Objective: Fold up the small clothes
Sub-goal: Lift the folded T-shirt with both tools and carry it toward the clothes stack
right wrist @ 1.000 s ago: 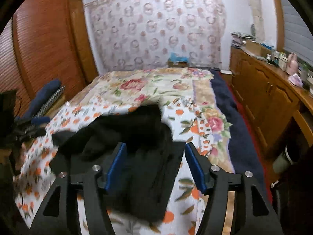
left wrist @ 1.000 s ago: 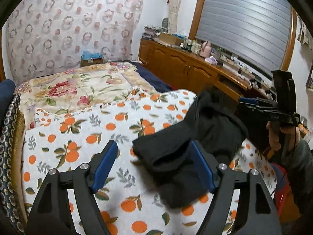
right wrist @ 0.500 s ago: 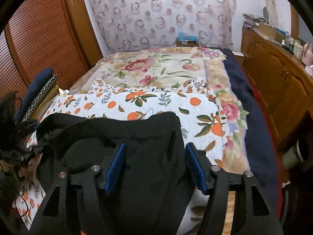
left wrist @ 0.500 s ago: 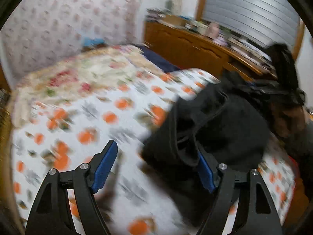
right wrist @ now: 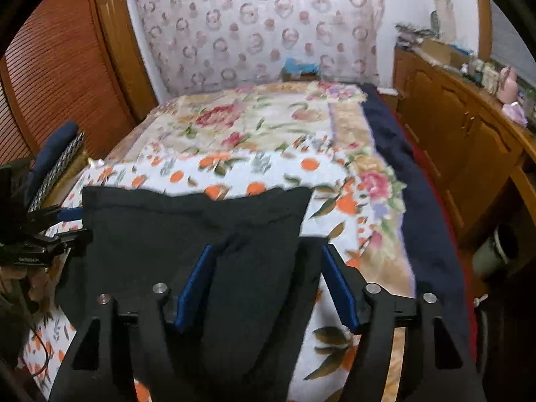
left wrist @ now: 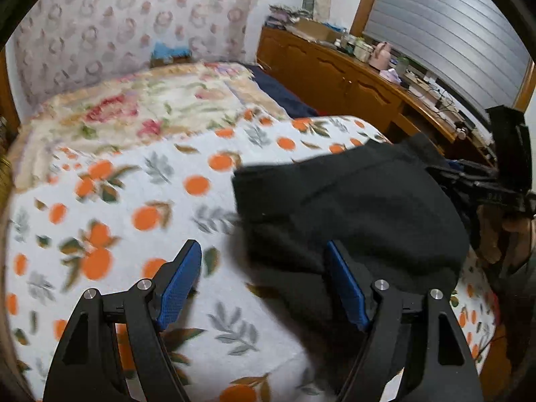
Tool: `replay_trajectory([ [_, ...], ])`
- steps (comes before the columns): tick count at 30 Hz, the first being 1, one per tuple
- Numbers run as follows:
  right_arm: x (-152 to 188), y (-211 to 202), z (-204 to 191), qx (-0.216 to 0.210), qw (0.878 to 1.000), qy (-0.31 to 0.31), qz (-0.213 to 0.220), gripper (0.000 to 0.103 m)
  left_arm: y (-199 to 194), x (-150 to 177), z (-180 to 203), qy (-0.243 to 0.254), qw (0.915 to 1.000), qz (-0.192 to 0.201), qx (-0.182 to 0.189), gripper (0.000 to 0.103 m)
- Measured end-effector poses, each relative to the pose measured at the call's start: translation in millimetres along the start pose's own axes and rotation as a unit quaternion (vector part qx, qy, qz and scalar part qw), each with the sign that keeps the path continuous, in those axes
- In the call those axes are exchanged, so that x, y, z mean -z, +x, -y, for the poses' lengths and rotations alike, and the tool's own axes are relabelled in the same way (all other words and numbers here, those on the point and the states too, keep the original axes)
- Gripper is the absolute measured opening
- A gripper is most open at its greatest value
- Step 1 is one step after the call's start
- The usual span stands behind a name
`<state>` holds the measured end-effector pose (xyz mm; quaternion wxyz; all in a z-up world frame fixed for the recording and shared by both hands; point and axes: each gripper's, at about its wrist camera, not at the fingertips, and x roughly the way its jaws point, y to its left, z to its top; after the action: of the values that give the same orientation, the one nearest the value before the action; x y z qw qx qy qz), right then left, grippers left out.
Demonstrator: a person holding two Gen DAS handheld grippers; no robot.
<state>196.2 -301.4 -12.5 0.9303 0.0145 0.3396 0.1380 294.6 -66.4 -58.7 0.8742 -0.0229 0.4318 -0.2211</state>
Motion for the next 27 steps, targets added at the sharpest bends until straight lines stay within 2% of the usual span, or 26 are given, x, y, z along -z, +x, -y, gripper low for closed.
replay_trajectory([
  [6,0.7,12.6,9.2,-0.009,1.0,0.014,-0.024,0.068,2.4,0.1,5.2,0.007,1.0,0.005,-0.003,0.077],
  [8,-0.2,13.9,11.5,-0.013,0.999,0.02,-0.025,0.068,2.3,0.1,5.6,0.008,1.0,0.006,0.001,0.071],
  [9,-1.0,12.3,10.6,-0.011,1.0,0.019,-0.022,0.068,2.2,-0.2,6.6,0.008,0.9999,0.005,0.01,0.061],
  [10,-1.3,11.8,9.8,-0.012,1.0,0.018,-0.022,0.06,2.9,-1.2,7.7,0.007,0.9997,0.003,0.022,0.047],
  [12,-1.1,11.9,7.4,-0.034,0.999,0.023,-0.021,0.044,5.6,-2.8,10.3,-0.001,0.9991,-0.004,0.043,0.035],
  [13,-1.3,11.1,5.3,-0.031,0.999,0.023,-0.014,0.036,4.6,-3.2,12.3,0.002,0.9992,0.0,0.039,0.023],
  [14,-0.3,11.6,3.9,-0.03,0.999,0.023,-0.008,0.031,2.8,-3.2,15.7,0.01,0.999,0.004,0.044,0.019],
  [16,-0.2,11.3,-0.8,-0.021,1.0,0.017,0.006,0.023,-0.8,-2.4,19.2,0.013,0.9991,0.01,0.04,0.016],
  [18,3.1,12.5,-0.8,-0.014,1.0,0.015,0.019,0.022,-9.8,-1.7,20.0,0.007,0.9987,0.021,0.045,0.014],
  [22,4.5,-5.3,-5.9,-0.016,0.998,0.016,0.057,0.02,-49.9,-0.5,28.8,0.008,0.9956,0.069,0.062,0.012],
  [27,-5.8,-36.7,-38.1,-0.02,0.993,-0.018,0.117,0.02,-98.8,1.1,38.1,0.012,0.9908,0.122,0.058,0.012],
])
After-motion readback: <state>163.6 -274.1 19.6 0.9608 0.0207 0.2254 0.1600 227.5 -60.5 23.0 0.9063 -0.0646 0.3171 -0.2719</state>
